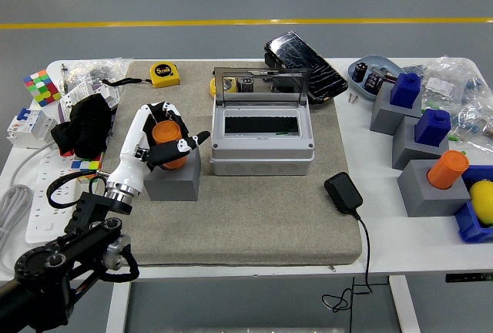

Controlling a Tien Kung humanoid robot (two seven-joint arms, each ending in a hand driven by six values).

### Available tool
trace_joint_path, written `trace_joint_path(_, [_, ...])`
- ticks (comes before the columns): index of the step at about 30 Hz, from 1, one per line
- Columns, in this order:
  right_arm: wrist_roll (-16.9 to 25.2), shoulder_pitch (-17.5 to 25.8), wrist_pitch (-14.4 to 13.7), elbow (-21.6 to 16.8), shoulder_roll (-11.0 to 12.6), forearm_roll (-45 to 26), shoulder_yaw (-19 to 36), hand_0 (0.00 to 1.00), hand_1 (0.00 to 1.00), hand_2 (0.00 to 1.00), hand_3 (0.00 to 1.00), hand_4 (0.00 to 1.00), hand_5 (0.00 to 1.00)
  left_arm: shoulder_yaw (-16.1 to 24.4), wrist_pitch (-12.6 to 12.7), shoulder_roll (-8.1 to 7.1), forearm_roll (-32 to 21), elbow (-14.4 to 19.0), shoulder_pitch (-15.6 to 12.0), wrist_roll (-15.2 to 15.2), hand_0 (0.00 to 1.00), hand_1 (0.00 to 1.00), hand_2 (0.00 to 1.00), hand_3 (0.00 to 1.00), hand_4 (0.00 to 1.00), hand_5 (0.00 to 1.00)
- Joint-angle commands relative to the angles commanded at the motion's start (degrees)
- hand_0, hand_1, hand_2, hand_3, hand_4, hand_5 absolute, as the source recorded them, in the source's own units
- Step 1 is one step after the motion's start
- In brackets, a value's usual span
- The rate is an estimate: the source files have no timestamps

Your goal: Fetch the battery,place it into the box,close the lid of the box

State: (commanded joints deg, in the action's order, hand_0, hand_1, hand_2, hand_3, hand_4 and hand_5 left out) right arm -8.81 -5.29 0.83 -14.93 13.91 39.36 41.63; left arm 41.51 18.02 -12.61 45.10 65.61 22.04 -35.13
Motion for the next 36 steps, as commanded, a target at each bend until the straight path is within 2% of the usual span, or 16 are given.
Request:
trace_joint_path(2, [0.0, 0.0, 0.0, 0.0, 0.0, -0.1, -0.1, 0.667, 0.666, 0.676, 0.549, 0.896, 0.488, 0.0, 0.4, -0.31, 1.7, 2.0, 0.6, 1.7, 0.030, 0.002, 0.193, 0.224, 0.998, 0.002])
trace_joint_path(4, [0.0, -0.1, 0.0, 0.1, 0.1, -0.2, -0.2, 0.667, 0.666, 0.676, 0.549, 0.896, 0.488, -0.4, 1.9, -0.69, 5.6, 5.0, 2.5, 5.3, 0.030, 0.002, 0.193, 0.224, 0.998, 0.002])
trace_joint_path(6, [0.1, -0.1, 0.0, 0.0, 0.1, -0.2, -0.2, 0.667, 0.666, 0.676, 0.549, 0.896, 0.488, -1.0, 3.1, -0.83, 8.7, 6.5, 3.9, 7.8, 0.030, 0.002, 0.193, 0.224, 0.998, 0.002])
trace_joint_path(8, [0.1, -0.2, -0.1, 0.0, 0.2, -0.2, -0.3, 0.666, 0.666, 0.676, 0.549, 0.896, 0.489, -2.0, 4.2, -0.75, 12.5, 7.6, 6.1, 10.9, 0.027, 0.002, 0.192, 0.225, 0.998, 0.002])
trace_joint_path(10, [0.2, -0.4, -0.1, 0.0, 0.3, -0.3, -0.5, 0.666, 0.666, 0.676, 0.549, 0.896, 0.489, -4.1, 5.4, -0.20, 17.4, 8.1, 9.4, 15.4, 0.027, 0.002, 0.192, 0.225, 0.998, 0.002])
trace_joint_path(14, [0.1, -0.4, -0.1, 0.0, 0.3, -0.4, -0.9, 0.665, 0.666, 0.676, 0.549, 0.896, 0.488, -9.0, 5.4, 2.21, 25.6, 5.4, 15.7, 23.4, 0.025, 0.002, 0.191, 0.223, 0.998, 0.002])
trace_joint_path(16, [0.2, -0.5, -0.1, -0.1, 0.5, -0.5, -1.1, 0.665, 0.666, 0.676, 0.549, 0.896, 0.488, -12.0, 5.2, 3.99, 27.9, 2.9, 19.0, 26.6, 0.025, 0.002, 0.191, 0.223, 0.998, 0.002])
trace_joint_path(18, [0.2, -0.7, -0.2, -0.1, 0.6, -0.5, -1.2, 0.665, 0.666, 0.676, 0.549, 0.896, 0.488, -14.4, 5.3, 5.30, 29.0, 1.0, 21.7, 28.2, 0.025, 0.002, 0.191, 0.223, 0.998, 0.002])
trace_joint_path(22, [0.2, -1.0, -0.2, -0.3, 0.8, -0.6, -1.6, 0.667, 0.666, 0.676, 0.549, 0.896, 0.489, -18.9, 5.6, 8.09, 31.0, -3.4, 26.3, 31.2, 0.023, 0.002, 0.193, 0.226, 0.998, 0.002])
trace_joint_path(28, [0.2, -1.4, -0.3, -0.7, 1.1, -0.4, -2.3, 0.667, 0.666, 0.676, 0.549, 0.896, 0.488, -23.0, 5.4, 11.44, 33.3, -10.3, 30.7, 32.2, 0.021, 0.002, 0.194, 0.231, 0.998, 0.002])
trace_joint_path(31, [0.2, -1.5, -0.3, -0.9, 1.2, -0.4, -2.8, 0.667, 0.666, 0.676, 0.549, 0.896, 0.488, -24.4, 5.5, 12.56, 33.8, -12.7, 32.0, 32.1, 0.021, 0.002, 0.194, 0.231, 0.998, 0.002])
trace_joint_path(36, [0.1, -1.8, -0.3, -1.0, 1.3, -0.6, -3.6, 0.667, 0.666, 0.676, 0.549, 0.896, 0.487, -27.8, 6.4, 12.61, 34.2, -17.5, 33.7, 29.9, 0.019, 0.002, 0.199, 0.248, 0.998, 0.002])
